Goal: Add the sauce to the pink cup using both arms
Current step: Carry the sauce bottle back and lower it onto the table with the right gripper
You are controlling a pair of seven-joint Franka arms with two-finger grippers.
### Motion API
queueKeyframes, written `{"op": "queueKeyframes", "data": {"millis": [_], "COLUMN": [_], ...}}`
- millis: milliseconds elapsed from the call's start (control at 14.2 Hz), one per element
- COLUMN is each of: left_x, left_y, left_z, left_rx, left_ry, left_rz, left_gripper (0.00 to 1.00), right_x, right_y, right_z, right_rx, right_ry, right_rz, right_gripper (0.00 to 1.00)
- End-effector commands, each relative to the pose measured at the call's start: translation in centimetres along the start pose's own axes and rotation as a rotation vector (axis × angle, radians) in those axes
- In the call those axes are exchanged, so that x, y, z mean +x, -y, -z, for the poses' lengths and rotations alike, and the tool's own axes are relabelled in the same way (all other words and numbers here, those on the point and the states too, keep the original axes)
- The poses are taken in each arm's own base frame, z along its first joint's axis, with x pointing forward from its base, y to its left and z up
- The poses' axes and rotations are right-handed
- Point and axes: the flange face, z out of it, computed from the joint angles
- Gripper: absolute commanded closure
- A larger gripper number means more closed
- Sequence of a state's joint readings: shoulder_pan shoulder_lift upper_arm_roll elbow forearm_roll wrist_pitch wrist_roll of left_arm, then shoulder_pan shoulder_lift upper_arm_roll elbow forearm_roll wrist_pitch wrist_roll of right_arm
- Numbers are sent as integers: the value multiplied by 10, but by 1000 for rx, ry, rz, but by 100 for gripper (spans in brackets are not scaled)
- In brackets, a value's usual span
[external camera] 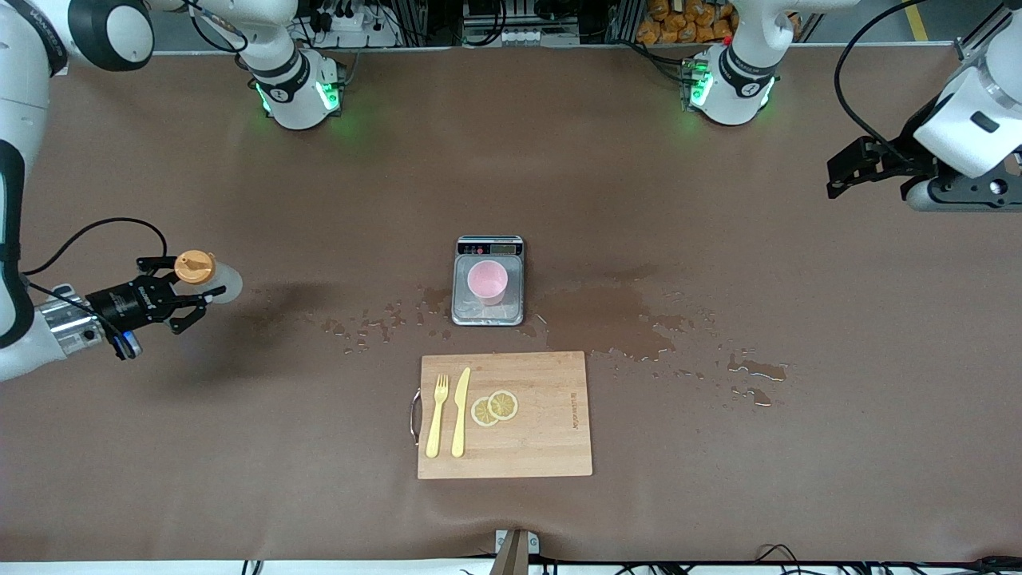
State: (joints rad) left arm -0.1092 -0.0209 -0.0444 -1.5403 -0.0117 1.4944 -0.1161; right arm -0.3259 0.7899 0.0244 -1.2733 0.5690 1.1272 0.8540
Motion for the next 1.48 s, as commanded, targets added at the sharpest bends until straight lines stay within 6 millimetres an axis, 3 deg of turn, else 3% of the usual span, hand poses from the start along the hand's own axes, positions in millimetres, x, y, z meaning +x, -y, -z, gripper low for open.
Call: {"op": "queueKeyframes", "data": {"millis": [0,141,776,1058,1411], "left_x": [-5,-5,-6,-9,-12], "left_y": [-1,-1,9,17,15], "left_z": [9,8,7,10,7], "left_rx": [-18,-18,-8,-18,-16], "left_ry": [-20,-17,-9,-13,-1], "left_rz": [1,-1,9,33,31], "left_gripper": [0,0,0,0,0], "right_x": [36,64,136,148,151], "right_y": [-8,-13,-24,-30,-30], "right_z": [-7,-14,-44,-45,-44], "right_rx": [26,36,73,84,91], "right_ry": [82,115,191,199,180], "right_rz": [81,119,230,218,222], "right_gripper": [51,51,51,47,33]}}
